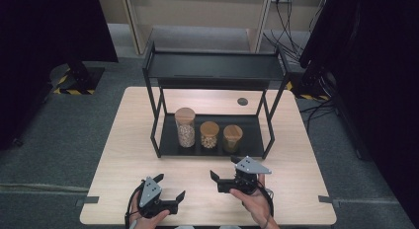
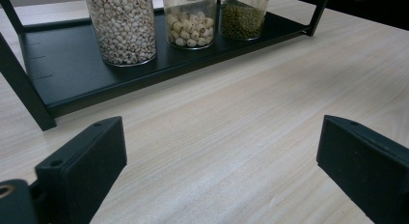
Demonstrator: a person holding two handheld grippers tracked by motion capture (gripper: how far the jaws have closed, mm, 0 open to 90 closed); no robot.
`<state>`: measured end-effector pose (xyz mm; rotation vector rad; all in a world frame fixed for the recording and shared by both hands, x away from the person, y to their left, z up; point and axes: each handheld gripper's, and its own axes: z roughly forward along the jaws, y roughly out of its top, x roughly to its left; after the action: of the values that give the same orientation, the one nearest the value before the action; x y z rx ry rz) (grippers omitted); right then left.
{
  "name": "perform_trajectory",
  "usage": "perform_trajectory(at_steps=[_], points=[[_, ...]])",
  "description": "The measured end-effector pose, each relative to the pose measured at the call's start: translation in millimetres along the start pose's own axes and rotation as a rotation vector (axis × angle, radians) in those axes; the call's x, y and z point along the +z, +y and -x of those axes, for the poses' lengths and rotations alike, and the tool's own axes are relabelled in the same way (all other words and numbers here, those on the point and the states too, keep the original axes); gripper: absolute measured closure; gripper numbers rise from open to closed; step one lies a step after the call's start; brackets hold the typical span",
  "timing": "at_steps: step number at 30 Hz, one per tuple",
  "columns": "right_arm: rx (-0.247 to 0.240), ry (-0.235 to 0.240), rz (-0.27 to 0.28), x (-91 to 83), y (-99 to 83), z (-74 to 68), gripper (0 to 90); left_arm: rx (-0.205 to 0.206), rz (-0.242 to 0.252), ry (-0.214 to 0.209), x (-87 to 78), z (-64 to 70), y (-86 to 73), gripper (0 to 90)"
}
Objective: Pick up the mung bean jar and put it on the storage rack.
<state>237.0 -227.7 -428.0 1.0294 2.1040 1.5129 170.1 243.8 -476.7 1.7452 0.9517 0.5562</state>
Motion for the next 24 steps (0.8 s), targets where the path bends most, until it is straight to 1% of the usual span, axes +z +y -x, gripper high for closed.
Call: perform_trajectory(at_steps=[6,18,24], points=[[0.0,0.023,-0.003,-0.8,-4.4,-2.6,5.9,0.0,0.002,0.002,-0.6,-0.1,0.0,3.0],[-0.001,0.055,-0.036,3.8,-15.6,-7.1,5.9,0.002,0.009,0.007,-1.7,-0.6,0.1,3.0],[-0.004,0.067,-0.045,5.6,-18.5,-8.9,5.9,0.004,0.01,0.01,-2.1,-0.9,0.2,3.0]])
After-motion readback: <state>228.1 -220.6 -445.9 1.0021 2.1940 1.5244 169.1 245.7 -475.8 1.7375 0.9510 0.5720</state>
